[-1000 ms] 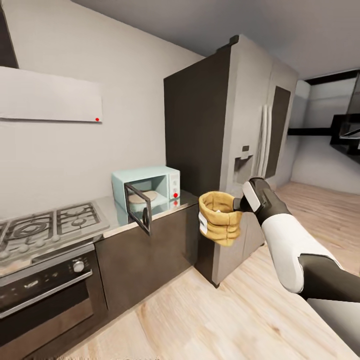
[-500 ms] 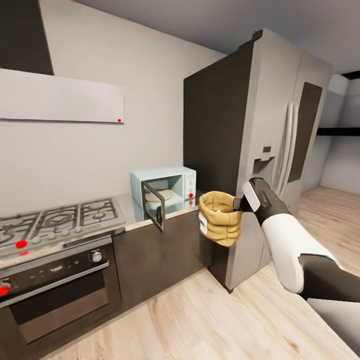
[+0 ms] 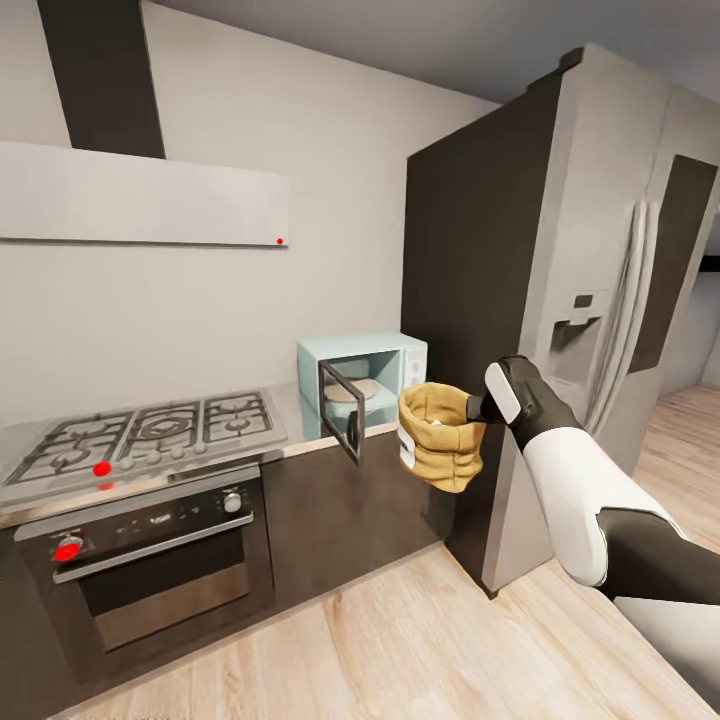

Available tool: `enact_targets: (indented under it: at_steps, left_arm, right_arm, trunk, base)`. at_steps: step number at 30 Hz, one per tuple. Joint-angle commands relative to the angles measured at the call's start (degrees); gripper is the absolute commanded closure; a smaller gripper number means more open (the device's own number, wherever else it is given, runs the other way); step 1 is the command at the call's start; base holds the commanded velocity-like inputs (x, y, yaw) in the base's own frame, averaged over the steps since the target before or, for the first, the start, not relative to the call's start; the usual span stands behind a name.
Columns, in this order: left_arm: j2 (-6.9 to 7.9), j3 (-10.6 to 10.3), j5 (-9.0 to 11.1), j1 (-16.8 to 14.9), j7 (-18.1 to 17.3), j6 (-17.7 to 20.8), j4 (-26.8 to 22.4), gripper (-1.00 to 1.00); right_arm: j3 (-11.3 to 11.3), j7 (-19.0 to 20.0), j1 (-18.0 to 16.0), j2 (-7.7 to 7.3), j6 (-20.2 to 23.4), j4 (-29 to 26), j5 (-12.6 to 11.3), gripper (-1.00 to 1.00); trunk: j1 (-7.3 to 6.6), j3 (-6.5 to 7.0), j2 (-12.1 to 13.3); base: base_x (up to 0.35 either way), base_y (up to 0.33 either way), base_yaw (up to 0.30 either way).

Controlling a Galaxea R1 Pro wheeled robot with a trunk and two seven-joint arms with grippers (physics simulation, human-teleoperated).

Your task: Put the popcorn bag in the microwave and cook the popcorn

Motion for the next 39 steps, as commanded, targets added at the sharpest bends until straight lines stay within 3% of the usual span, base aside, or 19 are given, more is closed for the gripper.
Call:
enact_targets:
  at_steps: [1, 14, 39]
  left_arm:
    - [-0.02, 0.17, 0.31, -0.02, -0.01, -0.14, 0.02, -1.0]
    - [-0.04, 0.2, 0.31, -0.02, -0.01, -0.14, -0.02, -1.0]
    - [-0.02, 0.11, 0.32, -0.02, -0.01, -0.14, 0.03, -1.0]
  right_arm:
    - [-0.23, -0.63, -0.04, 0.05, 0.07, -0.06, -0.6, 1.0]
    - [-0.32, -0.63, -0.04, 0.04, 0.07, -0.06, -0.52, 1.0]
    - [-0.14, -0.63, -0.04, 0.05, 0.07, -0.06, -0.51, 1.0]
  trunk:
    - [0.01, -0.08, -0.05]
    - [0.01, -0.08, -0.05]
    - [0.01, -0.08, -0.05]
  base:
    - [0.0, 0.0, 0.023]
    - [0.0, -0.014, 0.002]
    - [0.0, -0.275, 0.0]
